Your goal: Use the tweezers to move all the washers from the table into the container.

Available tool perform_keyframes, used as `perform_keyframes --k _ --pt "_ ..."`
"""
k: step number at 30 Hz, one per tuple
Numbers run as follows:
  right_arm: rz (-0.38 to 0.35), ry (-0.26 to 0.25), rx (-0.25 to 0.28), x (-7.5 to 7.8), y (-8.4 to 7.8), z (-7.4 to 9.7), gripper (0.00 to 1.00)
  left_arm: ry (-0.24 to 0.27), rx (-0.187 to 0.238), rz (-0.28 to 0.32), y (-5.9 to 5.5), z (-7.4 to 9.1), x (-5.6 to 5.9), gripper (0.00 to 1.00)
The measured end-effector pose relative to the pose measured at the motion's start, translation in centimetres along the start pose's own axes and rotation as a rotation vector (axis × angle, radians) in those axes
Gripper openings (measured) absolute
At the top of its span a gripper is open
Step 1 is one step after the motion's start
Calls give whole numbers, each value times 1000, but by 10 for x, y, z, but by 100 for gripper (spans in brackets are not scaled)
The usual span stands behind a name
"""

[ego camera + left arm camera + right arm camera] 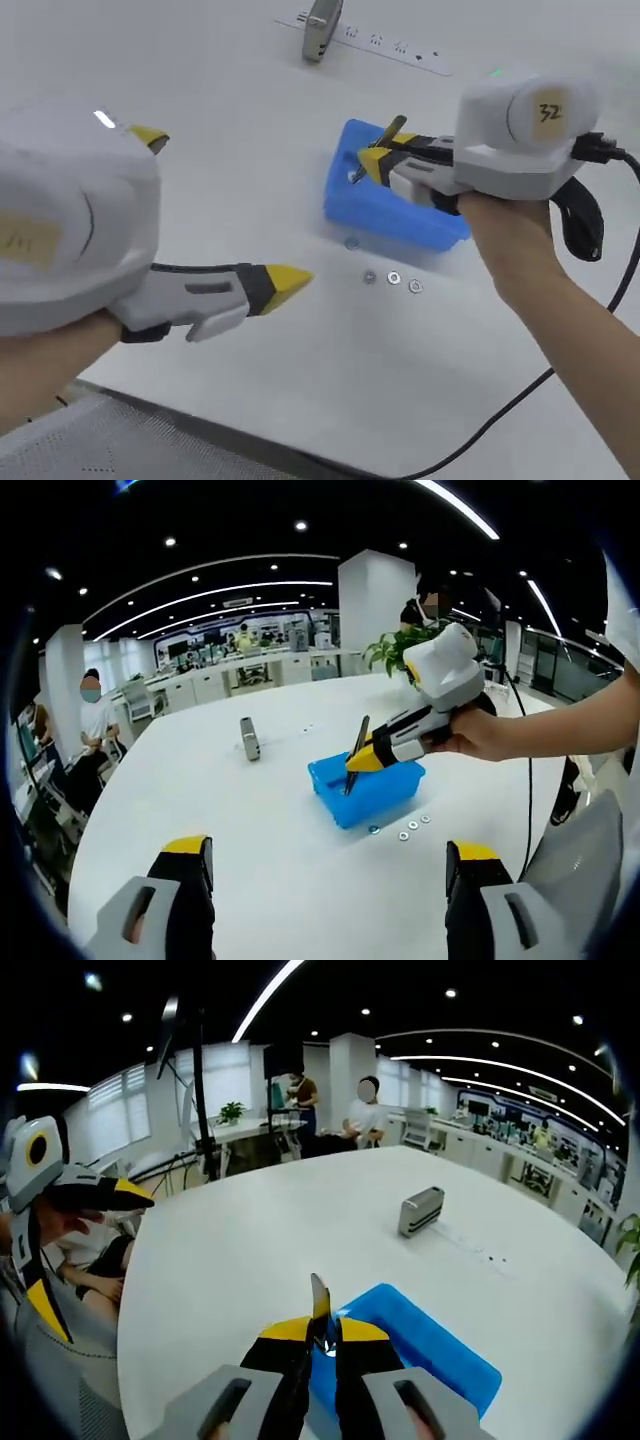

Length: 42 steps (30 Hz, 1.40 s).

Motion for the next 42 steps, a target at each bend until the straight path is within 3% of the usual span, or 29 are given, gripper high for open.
perform_keyframes --k 4,6,9,12,16,23,26,29,34,39,42 --pt "-55 7 0 5 -9 -8 4 61 -9 -19 -12 6 -3 99" --pt "-67 4 -8 7 -14 -12 4 125 -22 -49 -21 11 -8 99" --pt "-67 4 -19 7 -18 -15 4 122 -29 7 -30 16 -6 99" --pt "-61 0 -31 8 -21 -16 4 142 -25 19 -35 20 -8 99" --pt "-64 -2 -45 8 -26 -17 5 225 -34 -2 -43 26 -16 99" --pt "-60 -4 -49 8 -26 -14 4 286 -17 47 -50 33 -22 99" --pt "-55 -6 -38 7 -21 -10 4 290 -26 66 -53 30 -24 99" --pt "-51 -4 -15 4 -12 -3 4 306 -8 69 -52 31 -25 99" --pt "-14 -18 30 -6 5 18 4 302 -11 76 -54 29 -25 99" --pt "-8 -36 65 -17 10 38 4 294 -32 48 -57 27 -24 99" --pt "-25 -16 70 -26 7 44 4 291 -31 35 -58 27 -23 99"
Point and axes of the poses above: the centre of the closed fingertips' face, and the gripper's own axes: z roughly backward along the fingers, x roughly to its right, y roughly out of its top, the point moved 4 cm from there along z, roughly backward along the fingers, and after that the axes turned 9 degrees about y, right-handed, at the moved point
